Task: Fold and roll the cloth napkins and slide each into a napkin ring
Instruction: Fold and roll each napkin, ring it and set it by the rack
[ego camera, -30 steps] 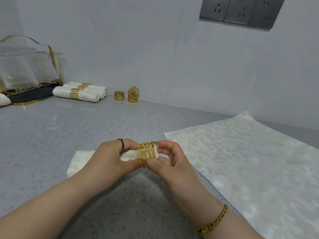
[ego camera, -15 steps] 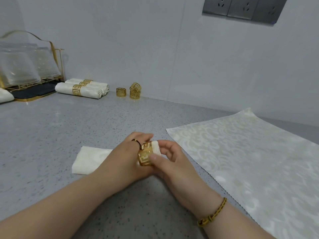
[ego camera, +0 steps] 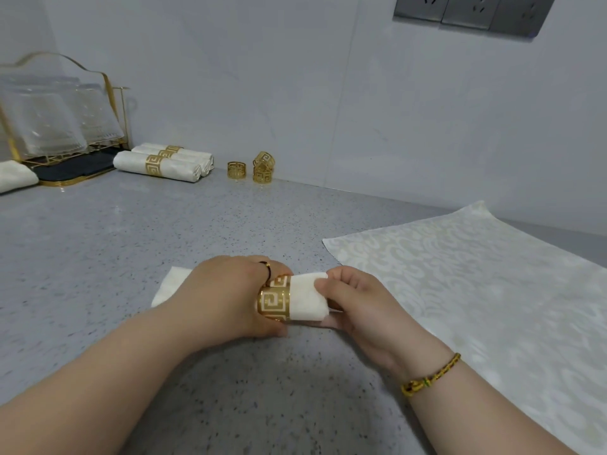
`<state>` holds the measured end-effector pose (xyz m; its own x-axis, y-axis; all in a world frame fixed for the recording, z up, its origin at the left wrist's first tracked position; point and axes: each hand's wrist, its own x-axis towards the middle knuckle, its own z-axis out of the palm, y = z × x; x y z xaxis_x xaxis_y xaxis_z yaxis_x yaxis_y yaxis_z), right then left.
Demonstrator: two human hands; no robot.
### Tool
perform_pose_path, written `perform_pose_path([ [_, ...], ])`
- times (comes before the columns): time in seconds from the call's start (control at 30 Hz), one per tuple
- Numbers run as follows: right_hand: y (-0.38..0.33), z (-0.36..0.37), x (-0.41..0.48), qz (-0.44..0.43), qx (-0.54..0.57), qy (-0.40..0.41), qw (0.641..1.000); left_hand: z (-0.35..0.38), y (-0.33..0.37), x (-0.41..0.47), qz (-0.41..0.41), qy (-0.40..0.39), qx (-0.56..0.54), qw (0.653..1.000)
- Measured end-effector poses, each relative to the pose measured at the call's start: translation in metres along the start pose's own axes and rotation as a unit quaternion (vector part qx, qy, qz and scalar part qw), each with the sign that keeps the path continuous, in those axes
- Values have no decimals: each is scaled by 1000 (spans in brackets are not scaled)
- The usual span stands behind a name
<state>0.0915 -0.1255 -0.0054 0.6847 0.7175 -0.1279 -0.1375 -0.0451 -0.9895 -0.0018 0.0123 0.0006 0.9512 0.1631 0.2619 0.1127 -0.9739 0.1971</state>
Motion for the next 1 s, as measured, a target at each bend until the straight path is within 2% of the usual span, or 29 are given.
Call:
perform_pose_path([
  [0.37, -7, -19, 5, 30, 45, 39, 998, -2, -12, -3, -25, -27, 20, 999],
  [0.43, -6, -20, 5, 5, -12, 60, 998, 0, -12, -3, -30, -29, 19, 999],
  [0.47, -7, -21, 4, -24, -80, 76, 994, 0, -11, -2, -33, -29, 22, 999],
  [0.5, -7, -24, 3, -63, -181, 80, 978, 2, -10, -2, -34, -30, 27, 999],
  [0.53, -8, -26, 0, -106, -308, 67, 943, 3, -10, -1, -35, -31, 34, 998],
  [0.6, -5, -25, -1, -182, -523, 14, 833, 4, -8, 0, -38, -30, 45, 998],
  [0.63, -2, -24, 1, -217, -569, -6, 793, 5, -8, 0, -40, -27, 49, 998],
  [0.67, 1, -22, 2, -245, -587, -15, 772, 5, -6, 1, -42, -24, 53, 997],
  [0.77, 5, -20, 6, -296, -574, -10, 763, 5, -1, 1, -59, -18, 71, 996],
  [0.9, 6, -26, 7, -281, -571, -22, 771, 6, 7, 4, -63, -24, 101, 993],
  [1.0, 8, -23, 7, -304, -587, -25, 750, 4, 10, 2, -48, -30, 94, 994],
])
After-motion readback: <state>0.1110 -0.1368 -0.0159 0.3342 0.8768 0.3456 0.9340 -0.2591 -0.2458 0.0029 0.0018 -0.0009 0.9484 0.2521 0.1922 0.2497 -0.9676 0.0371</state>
